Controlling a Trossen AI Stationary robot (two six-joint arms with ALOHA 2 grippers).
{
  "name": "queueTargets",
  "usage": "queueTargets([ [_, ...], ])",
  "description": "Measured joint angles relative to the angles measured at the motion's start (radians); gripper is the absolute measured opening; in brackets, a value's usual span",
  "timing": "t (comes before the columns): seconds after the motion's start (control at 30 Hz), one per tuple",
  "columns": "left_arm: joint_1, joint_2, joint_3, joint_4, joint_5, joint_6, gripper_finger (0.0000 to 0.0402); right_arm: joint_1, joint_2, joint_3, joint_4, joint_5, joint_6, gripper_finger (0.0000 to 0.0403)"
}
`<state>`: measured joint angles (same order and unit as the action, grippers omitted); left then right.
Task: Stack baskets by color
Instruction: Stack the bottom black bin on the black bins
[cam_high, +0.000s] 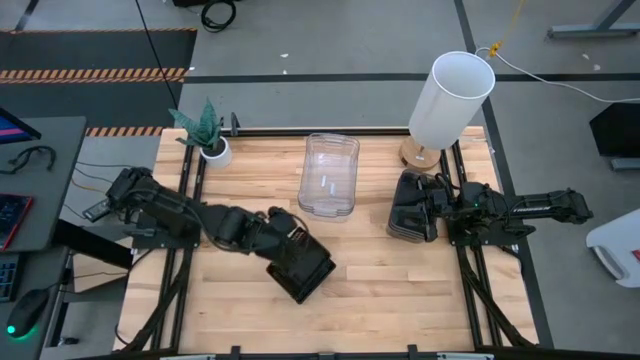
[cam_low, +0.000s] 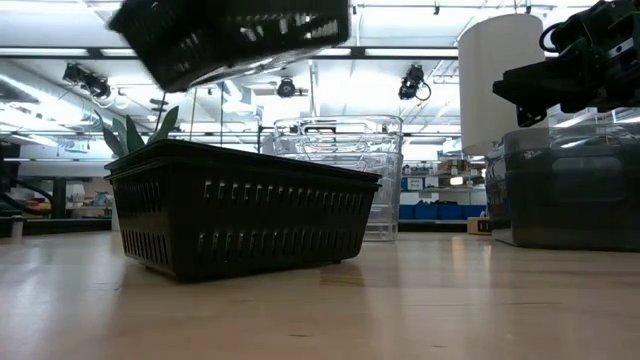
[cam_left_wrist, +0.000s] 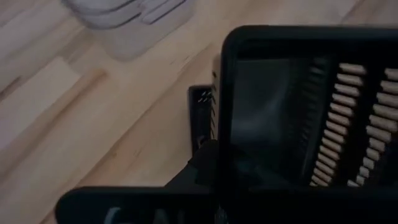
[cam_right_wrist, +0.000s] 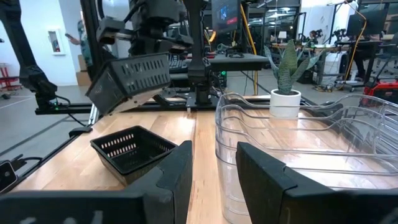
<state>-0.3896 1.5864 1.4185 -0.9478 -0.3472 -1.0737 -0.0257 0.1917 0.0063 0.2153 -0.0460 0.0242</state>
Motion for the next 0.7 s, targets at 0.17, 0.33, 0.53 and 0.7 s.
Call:
queueTargets([
  [0.17,0.047,0.043,0.001,0.052,0.053,0.058,0.0011,0.0,0.0,0.0,0.0,0.0,0.0,0.013],
  [0.33,0.065,0.113,0.0,0.056,0.119,0.064,0.0011,0.0,0.0,0.0,0.0,0.0,0.0,0.013],
  [0.53,0.068,0.175,0.0,0.056,0.181,0.065,0.0011,0.0,0.0,0.0,0.0,0.0,0.0,0.013],
  [0.7,0.075,0.204,0.0,0.057,0.222,0.075,0.0011,0.0,0.0,0.0,0.0,0.0,0.0,0.013],
])
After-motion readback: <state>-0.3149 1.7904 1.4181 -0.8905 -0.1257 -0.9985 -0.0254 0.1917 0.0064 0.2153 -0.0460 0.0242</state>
